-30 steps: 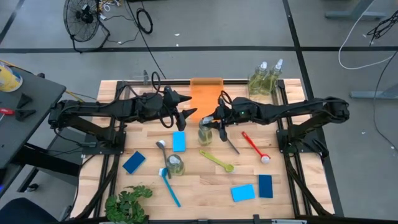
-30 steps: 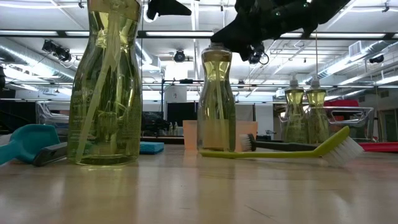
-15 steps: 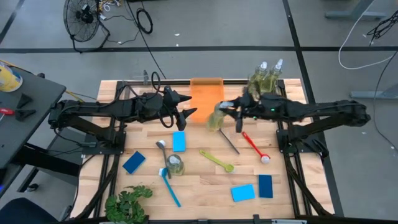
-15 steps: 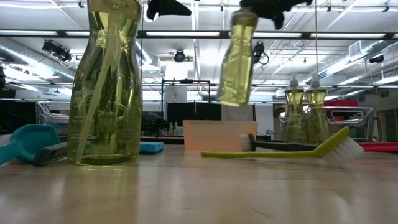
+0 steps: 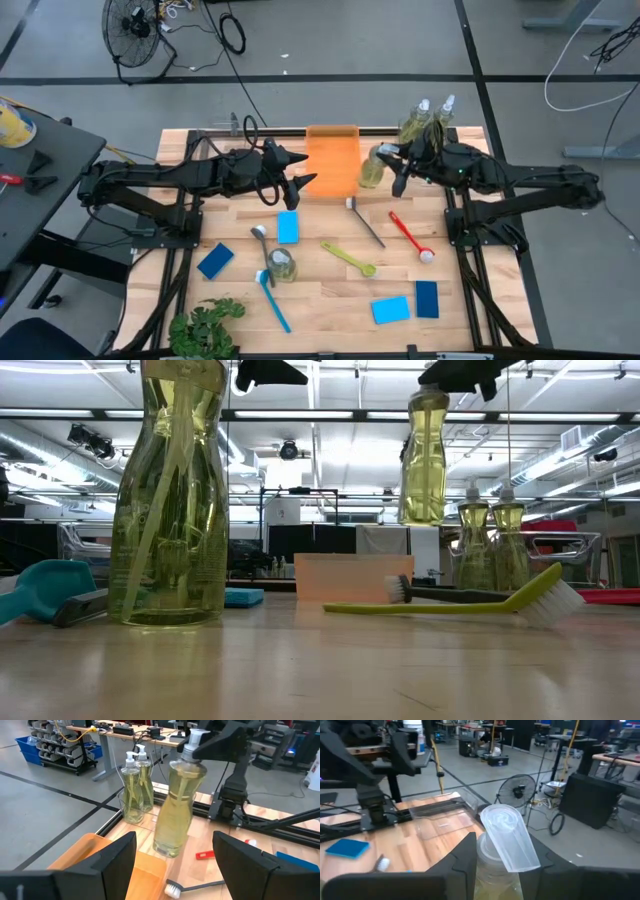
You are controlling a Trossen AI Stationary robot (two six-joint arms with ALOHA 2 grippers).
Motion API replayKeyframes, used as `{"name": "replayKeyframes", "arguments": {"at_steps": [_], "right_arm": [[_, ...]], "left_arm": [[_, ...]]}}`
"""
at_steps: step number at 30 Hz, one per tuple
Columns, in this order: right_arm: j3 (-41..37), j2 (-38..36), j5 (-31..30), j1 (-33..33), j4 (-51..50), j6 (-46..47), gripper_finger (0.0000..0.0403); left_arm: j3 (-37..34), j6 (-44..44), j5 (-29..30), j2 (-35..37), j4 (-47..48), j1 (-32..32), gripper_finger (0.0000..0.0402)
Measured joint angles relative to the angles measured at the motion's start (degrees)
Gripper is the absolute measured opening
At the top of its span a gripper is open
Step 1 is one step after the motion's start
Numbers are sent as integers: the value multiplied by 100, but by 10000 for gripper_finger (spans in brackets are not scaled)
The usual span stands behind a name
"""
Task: Pick & Place Kitchen Sink Supplies
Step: Put the yellow dish soap into the right transparent bin
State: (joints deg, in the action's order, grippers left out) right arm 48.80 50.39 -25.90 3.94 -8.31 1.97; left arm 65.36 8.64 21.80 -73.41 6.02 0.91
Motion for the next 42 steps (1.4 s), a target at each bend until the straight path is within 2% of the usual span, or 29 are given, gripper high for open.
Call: {"name": "replayKeyframes", "arguments": {"at_steps": [18,25,28,34,42], "right_arm": [[5,-916,-49,1554,-569,-834,96],[7,-1174,-28,1937,-1241,-795,96],[7,-1311,-237,1952,-1601,-616,96],[12,-1724,-1030,1960,-1990,-357,96],[11,-1967,-1429,1958,-2705,195,96]], "left_arm": [[0,-25,3,0,0,0,268],[0,-27,7,0,2,26,268],[0,-26,7,0,2,26,268],[0,-26,7,0,2,26,268],[0,-25,9,0,2,26,268]]}}
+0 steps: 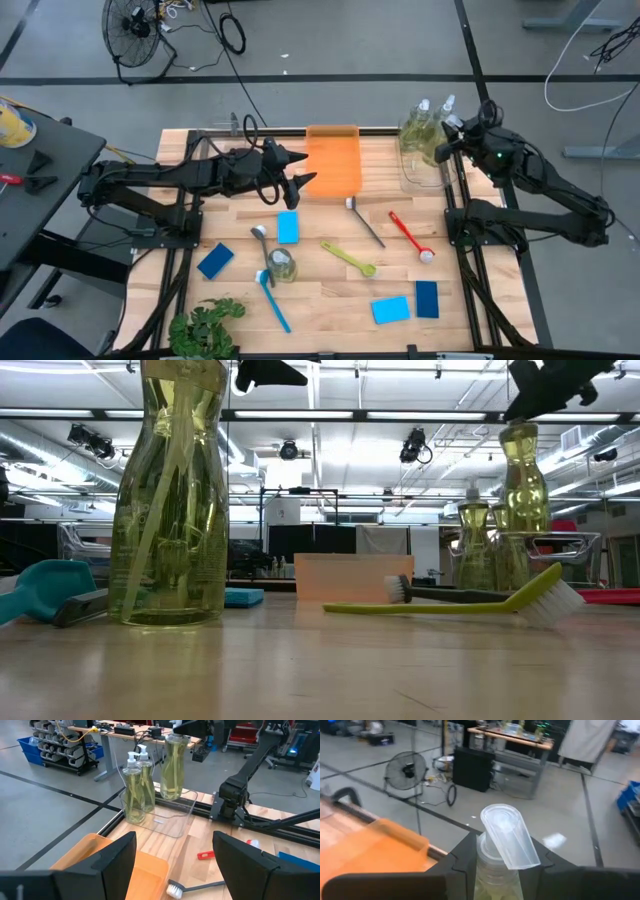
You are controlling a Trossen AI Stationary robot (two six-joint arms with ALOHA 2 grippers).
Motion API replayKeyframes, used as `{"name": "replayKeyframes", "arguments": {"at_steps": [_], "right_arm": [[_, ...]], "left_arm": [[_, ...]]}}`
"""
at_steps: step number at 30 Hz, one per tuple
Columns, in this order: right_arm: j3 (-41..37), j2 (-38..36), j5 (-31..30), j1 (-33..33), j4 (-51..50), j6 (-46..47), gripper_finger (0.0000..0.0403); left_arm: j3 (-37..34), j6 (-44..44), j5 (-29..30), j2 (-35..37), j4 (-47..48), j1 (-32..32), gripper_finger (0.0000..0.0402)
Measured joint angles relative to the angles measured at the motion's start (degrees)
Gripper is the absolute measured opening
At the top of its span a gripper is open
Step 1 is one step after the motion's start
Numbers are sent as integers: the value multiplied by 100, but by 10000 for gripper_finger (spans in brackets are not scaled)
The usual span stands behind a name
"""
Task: Pick & Place Kitchen Sink Supplies
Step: Put the yellow dish soap into the right transparent bin
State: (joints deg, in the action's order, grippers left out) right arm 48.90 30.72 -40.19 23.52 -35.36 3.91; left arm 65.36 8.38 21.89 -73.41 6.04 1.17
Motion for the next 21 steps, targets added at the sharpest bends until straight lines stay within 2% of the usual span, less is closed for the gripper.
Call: {"name": "replayKeyframes", "arguments": {"at_steps": [13,21], "right_arm": [[-165,-157,-629,-2,-748,884,96],[-1168,-416,-974,-6,140,1509,96]], "left_arm": [[0,39,-1,0,0,0,268],[0,38,0,0,-2,0,268]]}}
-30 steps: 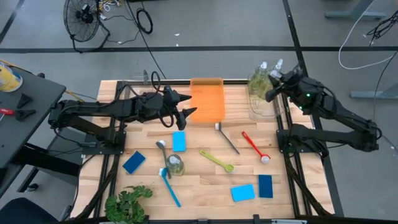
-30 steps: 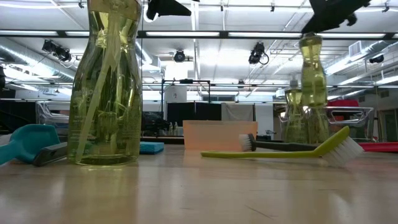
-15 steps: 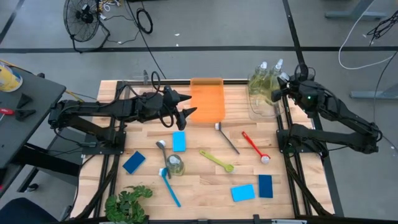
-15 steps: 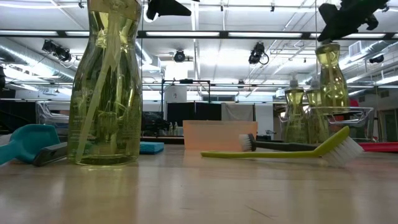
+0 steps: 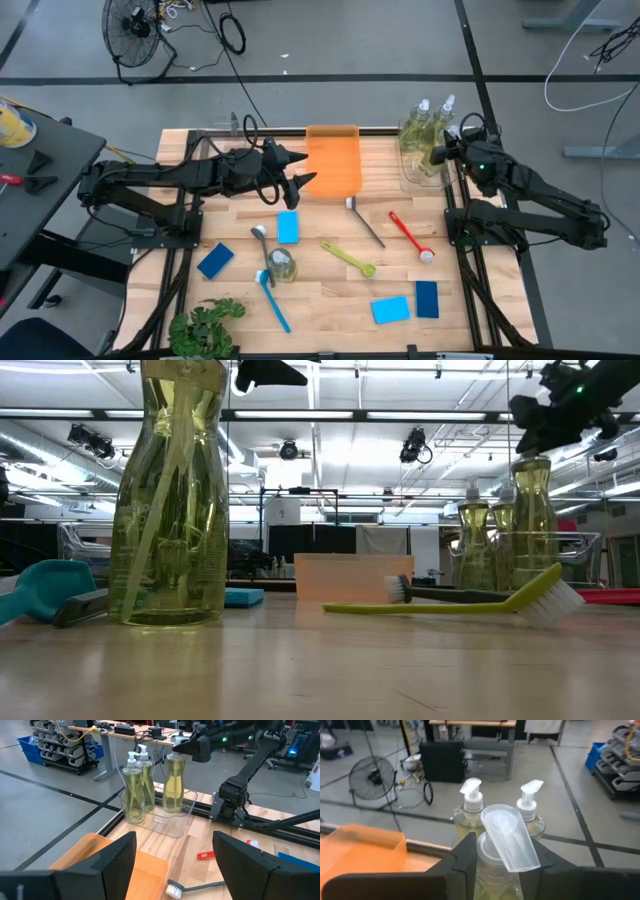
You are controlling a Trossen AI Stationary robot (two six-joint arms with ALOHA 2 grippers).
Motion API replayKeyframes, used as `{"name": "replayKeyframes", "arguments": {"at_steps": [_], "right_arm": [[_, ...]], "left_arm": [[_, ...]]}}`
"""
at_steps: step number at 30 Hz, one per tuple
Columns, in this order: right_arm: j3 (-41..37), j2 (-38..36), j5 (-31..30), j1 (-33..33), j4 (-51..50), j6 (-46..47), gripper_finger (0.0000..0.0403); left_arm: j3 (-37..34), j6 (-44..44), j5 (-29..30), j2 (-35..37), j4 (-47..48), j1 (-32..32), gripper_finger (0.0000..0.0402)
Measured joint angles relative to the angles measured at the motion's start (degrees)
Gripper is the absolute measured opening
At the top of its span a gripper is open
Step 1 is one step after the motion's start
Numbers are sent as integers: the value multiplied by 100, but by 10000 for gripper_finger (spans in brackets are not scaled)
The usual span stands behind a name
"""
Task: Pick & Place Kitchen Sink Supplies
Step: Put the yellow dish soap into the right transparent bin
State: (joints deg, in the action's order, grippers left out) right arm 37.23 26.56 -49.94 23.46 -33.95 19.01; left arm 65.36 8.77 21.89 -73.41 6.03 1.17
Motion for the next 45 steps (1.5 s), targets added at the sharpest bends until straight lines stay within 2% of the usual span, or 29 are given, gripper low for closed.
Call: {"name": "replayKeyframes", "arguments": {"at_steps": [11,17,24,38,45], "right_arm": [[-640,-21,-694,2,460,144,96],[-845,-25,-789,13,485,193,96],[-1175,-32,-882,17,545,859,98],[-1211,-21,-898,17,476,512,256],[-1129,-48,-735,17,551,-66,322]], "left_arm": [[2,3,-2,0,0,0,268],[2,3,0,0,2,0,268],[2,3,0,0,0,0,268],[2,-20,0,0,2,0,268],[2,-35,0,0,1,0,268]]}}
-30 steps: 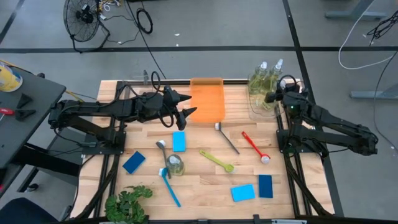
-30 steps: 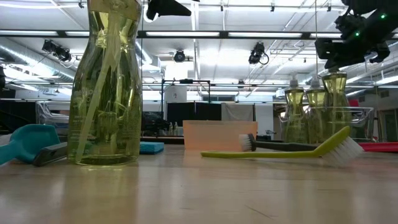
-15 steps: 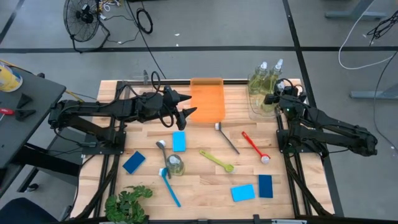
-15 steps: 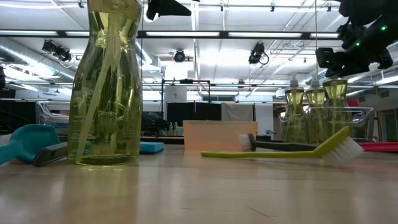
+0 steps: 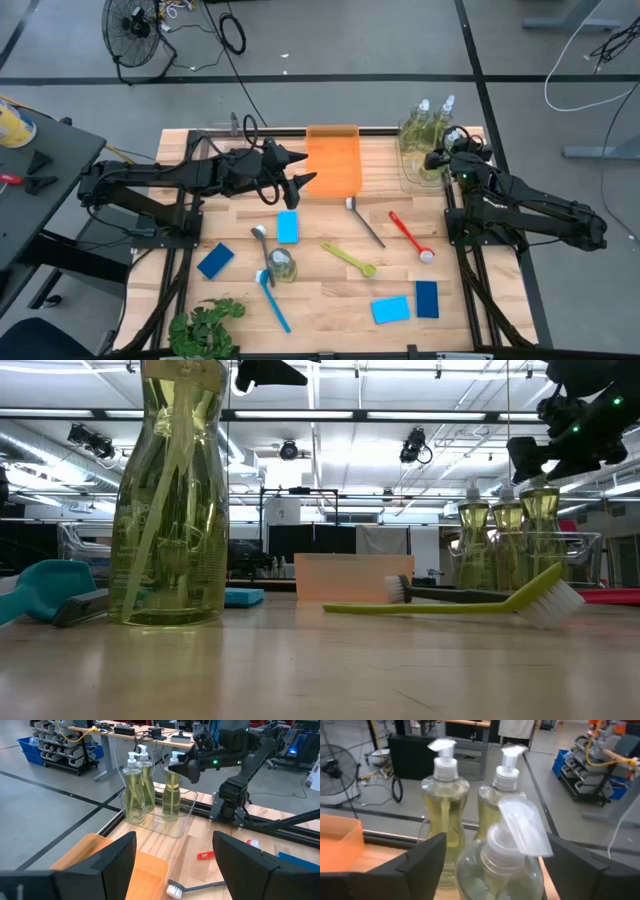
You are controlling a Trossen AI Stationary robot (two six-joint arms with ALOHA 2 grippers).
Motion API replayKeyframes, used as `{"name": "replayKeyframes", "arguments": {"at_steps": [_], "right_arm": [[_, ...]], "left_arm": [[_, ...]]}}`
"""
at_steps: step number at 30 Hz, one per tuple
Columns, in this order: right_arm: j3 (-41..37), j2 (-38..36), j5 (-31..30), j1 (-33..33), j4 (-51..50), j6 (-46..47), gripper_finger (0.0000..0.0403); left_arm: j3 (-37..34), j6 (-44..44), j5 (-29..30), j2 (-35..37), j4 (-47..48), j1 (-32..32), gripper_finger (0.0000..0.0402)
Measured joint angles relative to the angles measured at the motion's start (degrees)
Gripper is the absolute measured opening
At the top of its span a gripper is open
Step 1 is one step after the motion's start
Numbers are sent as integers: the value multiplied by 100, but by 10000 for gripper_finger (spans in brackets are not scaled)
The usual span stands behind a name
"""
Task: Pick & Place Kitchen Sink Supplies
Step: Put the yellow dish soap into the right transparent bin
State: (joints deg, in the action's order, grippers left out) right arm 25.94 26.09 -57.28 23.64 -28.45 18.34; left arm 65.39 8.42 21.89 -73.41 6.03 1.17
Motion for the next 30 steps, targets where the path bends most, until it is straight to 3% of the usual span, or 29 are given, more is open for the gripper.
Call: {"name": "replayKeyframes", "arguments": {"at_steps": [10,22,25,30], "right_arm": [[1026,-2,428,0,59,-1851,336],[2114,0,3661,-293,282,-2260,313],[2224,2,4122,-449,282,-2179,307],[2260,18,4232,-686,266,-2174,299]], "left_arm": [[0,-10,-2,19,13,-2,268],[17,-16,-532,395,58,-91,268],[2,-12,-748,457,244,-220,268],[7,21,-1423,518,338,-560,268]]}}
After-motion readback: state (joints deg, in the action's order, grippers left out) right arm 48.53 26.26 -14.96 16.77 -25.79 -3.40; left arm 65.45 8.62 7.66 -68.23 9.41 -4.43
